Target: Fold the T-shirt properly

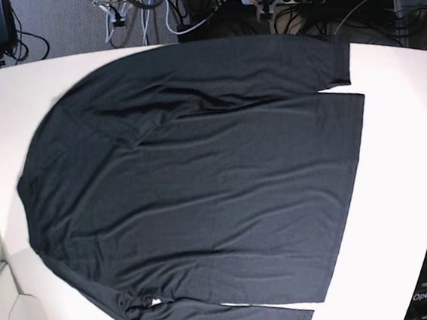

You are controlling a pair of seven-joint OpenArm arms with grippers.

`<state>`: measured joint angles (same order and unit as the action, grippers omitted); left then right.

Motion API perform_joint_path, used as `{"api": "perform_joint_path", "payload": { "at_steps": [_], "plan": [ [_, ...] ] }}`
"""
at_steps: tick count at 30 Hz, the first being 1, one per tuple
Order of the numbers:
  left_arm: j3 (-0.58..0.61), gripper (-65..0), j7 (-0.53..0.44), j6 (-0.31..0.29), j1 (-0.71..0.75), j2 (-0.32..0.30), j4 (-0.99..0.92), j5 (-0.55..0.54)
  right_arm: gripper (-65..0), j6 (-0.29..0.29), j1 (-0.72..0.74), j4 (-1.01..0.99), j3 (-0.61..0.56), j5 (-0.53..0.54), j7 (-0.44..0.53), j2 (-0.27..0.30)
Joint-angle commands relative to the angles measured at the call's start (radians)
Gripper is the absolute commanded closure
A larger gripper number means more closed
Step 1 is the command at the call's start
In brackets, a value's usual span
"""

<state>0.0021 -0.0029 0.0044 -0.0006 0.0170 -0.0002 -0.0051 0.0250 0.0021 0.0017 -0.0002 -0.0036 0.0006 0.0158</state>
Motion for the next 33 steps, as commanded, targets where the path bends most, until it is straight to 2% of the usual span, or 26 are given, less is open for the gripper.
{"api": "perform_joint_path", "payload": {
  "at_steps": [1, 23, 25, 29, 33],
  "plan": [
    [0.000, 0.0, 0.004, 0.003, 0.000, 0.001, 0.000, 0.000, 0.0, -0.015, -0.001, -0.002, 0.002, 0.001, -0.003, -0.003],
    [-0.001, 0.0, -0.007, -0.001, 0.006, -0.002, 0.000, 0.000, 0.0, -0.015, -0.017, 0.001, 0.004, 0.001, 0.009, -0.003],
    [-0.001, 0.0, -0.019, -0.002, 0.023, -0.002, 0.004, -0.002, 0.0, -0.015, -0.026, -0.001, 0.004, 0.001, 0.074, -0.003],
    [-0.001, 0.0, -0.153, -0.002, 0.041, -0.002, 0.000, -0.002, 0.0, -0.015, -0.089, -0.001, 0.004, 0.001, 0.232, -0.003],
    [-0.001, 0.0, -0.243, -0.002, 0.078, -0.002, 0.000, -0.003, 0.0, -0.015, -0.135, -0.001, -0.002, 0.001, 0.362, -0.001]
  ]
}}
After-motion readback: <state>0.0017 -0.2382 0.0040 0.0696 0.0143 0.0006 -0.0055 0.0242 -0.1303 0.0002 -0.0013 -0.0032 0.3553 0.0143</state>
